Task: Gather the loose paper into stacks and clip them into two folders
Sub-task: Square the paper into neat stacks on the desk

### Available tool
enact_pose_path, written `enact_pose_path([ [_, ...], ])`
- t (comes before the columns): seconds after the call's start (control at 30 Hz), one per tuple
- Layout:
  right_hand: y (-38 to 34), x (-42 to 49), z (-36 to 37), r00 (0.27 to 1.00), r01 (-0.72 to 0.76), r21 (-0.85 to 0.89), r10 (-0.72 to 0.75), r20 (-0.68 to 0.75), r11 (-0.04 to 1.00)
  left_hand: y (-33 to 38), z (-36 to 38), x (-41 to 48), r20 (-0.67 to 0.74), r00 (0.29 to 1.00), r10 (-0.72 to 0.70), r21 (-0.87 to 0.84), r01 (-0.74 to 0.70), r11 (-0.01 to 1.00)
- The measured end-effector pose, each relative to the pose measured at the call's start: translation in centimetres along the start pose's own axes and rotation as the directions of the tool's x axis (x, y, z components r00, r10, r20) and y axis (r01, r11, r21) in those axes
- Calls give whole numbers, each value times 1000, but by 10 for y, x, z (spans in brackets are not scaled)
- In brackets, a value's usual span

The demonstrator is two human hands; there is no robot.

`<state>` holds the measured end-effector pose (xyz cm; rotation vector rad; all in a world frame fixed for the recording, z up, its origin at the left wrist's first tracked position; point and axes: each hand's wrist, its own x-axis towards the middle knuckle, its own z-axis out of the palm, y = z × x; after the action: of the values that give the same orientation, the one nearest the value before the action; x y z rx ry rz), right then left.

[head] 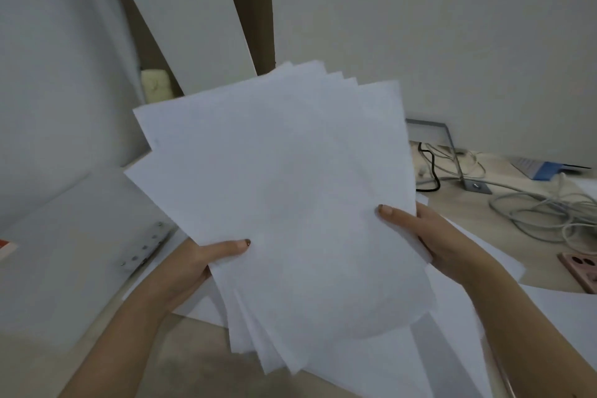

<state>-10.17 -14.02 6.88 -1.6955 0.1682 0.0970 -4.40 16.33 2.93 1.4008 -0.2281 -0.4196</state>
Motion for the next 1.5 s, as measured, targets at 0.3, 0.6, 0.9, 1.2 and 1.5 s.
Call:
enact_pose_path([
  [0.3,-39,-18,-4,975,150,136,-169,144,979,68,31,3,29,955,295,-50,-293,955],
  [0.6,-40,-24,-12,951,303,128,-308,27,944,74,53,10,91,953,288,-2,-289,957],
  [0.9,-11,-27,1,972,213,250,-231,44,945,60,66,13,77,949,307,-9,-307,952],
  [1.2,-14,-37,-8,958,279,293,-287,-17,914,58,66,5,-21,932,361,-72,-362,929],
  [1.5,-14,-36,-5,952,300,287,-304,-29,910,49,82,8,-123,917,380,-77,-390,918],
])
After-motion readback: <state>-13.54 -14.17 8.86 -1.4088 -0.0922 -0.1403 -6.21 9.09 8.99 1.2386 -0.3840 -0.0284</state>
